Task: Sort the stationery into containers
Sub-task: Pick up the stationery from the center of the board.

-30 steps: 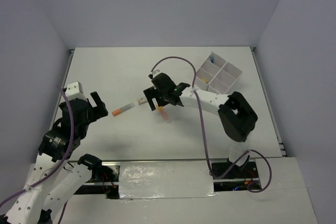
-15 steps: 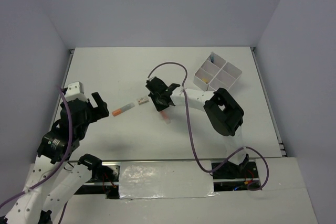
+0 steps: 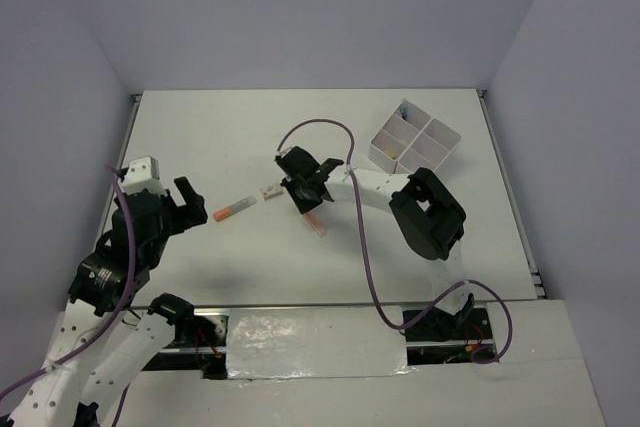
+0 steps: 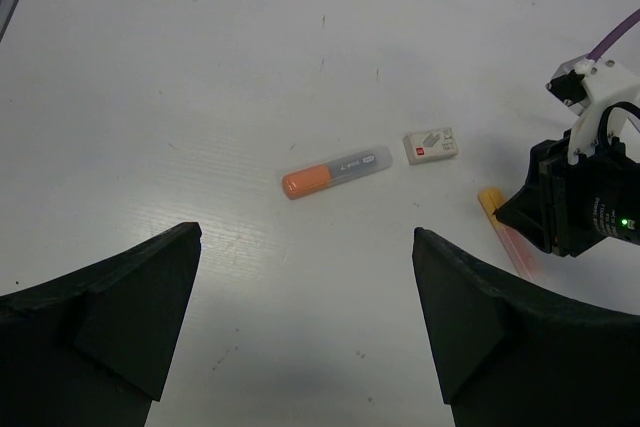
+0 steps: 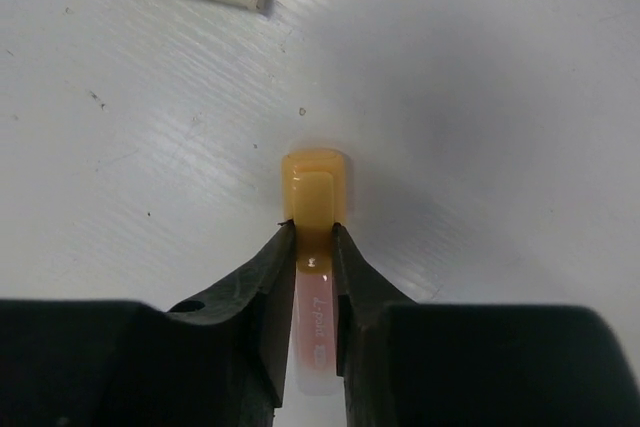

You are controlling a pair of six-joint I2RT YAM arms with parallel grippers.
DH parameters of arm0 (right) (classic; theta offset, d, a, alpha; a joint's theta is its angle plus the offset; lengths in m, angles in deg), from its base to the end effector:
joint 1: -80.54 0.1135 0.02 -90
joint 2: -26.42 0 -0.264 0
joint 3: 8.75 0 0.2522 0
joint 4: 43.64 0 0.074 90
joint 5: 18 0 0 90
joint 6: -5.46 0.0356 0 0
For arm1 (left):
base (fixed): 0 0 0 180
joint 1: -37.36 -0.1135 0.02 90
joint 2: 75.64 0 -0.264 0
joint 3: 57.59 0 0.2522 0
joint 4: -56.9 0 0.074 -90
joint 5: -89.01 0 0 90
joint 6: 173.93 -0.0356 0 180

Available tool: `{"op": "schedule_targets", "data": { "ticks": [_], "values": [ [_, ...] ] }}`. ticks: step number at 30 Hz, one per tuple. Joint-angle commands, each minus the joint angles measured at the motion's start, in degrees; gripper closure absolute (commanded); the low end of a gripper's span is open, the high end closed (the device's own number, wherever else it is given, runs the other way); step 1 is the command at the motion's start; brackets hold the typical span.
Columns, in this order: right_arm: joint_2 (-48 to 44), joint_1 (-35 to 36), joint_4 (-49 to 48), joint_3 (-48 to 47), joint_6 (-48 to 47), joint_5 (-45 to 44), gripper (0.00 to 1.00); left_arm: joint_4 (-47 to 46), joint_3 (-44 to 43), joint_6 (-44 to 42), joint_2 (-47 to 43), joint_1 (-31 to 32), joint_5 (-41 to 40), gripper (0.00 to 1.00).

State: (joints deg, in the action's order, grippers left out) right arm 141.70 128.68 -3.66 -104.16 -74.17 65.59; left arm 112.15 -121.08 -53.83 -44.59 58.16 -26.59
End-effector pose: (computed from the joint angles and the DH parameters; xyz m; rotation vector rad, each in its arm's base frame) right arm 0.2865 0.3138 0.1719 -0.8109 2.4926 0.2170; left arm 0.1031 -0.0227 0.3438 -0.4420 1.8797 -0.1533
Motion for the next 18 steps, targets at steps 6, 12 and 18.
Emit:
{"op": "schedule_targets", "data": {
  "ticks": [6,12,18],
  "values": [
    [3.0,0.1,-0.9,1.1,-0.4,2.0,1.00,-3.0,-0.4,-1.2,-0.8,-0.2,0.9,0.01],
    [-3.0,0.1,-3.4,3.5,-1.2,1.5,1.00,-3.3,-0.2,-1.4,-1.5,-0.2,1.3,0.01],
    [-1.0,0.3,-0.3,0.9,-2.9,2.7,0.97,-3.2,-0.1,-1.3,-1.8,-0.2,1.3,0.01]
  ]
}}
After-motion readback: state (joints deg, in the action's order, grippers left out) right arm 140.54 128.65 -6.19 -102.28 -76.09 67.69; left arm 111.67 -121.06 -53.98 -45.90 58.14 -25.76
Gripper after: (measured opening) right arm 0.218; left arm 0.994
